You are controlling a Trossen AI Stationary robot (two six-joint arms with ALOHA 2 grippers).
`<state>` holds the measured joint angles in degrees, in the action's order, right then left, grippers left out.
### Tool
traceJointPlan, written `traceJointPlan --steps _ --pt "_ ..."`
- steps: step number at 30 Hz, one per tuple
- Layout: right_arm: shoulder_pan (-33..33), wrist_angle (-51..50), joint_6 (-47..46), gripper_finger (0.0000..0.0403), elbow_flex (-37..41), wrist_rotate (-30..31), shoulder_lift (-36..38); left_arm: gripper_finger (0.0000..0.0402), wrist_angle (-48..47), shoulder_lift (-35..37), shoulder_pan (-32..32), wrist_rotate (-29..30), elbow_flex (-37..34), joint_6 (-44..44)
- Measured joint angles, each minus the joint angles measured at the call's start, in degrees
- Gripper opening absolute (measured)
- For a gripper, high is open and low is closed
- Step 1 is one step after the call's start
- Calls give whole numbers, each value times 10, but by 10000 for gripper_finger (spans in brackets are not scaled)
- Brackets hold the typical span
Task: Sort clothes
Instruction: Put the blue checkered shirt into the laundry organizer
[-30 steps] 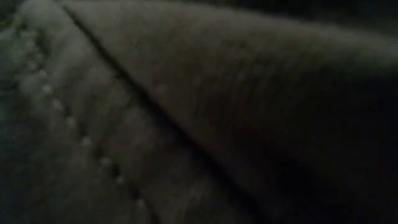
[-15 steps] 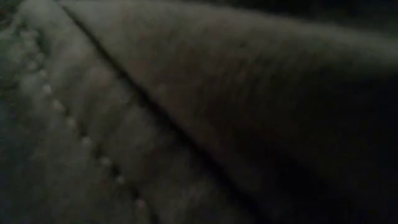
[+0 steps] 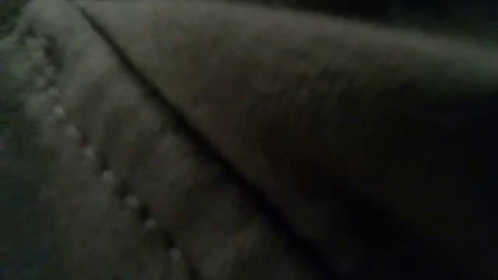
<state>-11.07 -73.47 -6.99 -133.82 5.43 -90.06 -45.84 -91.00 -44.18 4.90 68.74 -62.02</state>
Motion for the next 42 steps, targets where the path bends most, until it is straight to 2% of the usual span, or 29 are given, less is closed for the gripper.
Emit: traceJointPlan --steps 2,4,6,9,13,17,24,26,28,30,33,37,42 --pt "1 0 3 293 0 -1 0 238 20 0 0 -3 -23 -1" --pt "1 0 4 291 0 -1 0 202 27 2 1 -4 -28 -1" --pt "1 -1 7 286 0 -1 0 143 27 6 1 -4 -28 0" --pt "1 -2 12 281 0 -1 0 32 11 15 2 -10 -6 3" --pt "1 -1 24 275 0 -1 0 4 -48 32 1 14 52 -1" --pt "1 -1 37 275 0 -3 0 1 -132 44 12 44 164 5" --pt "1 10 49 272 0 -112 -6 0 -291 34 14 215 418 31" --pt "1 7 48 270 0 -119 -9 1 -347 17 15 237 458 35" --pt "1 4 46 270 1 -119 -12 8 -407 -5 15 227 479 32" --pt "1 4 40 273 1 -119 -13 25 -446 -28 14 191 486 31" --pt "1 4 39 279 1 -119 -12 64 -431 -42 16 149 466 69" --pt "1 3 33 285 1 -119 -12 123 -414 -63 16 131 411 64" --pt "1 2 31 282 1 -119 -12 168 -283 -58 8 106 286 56"
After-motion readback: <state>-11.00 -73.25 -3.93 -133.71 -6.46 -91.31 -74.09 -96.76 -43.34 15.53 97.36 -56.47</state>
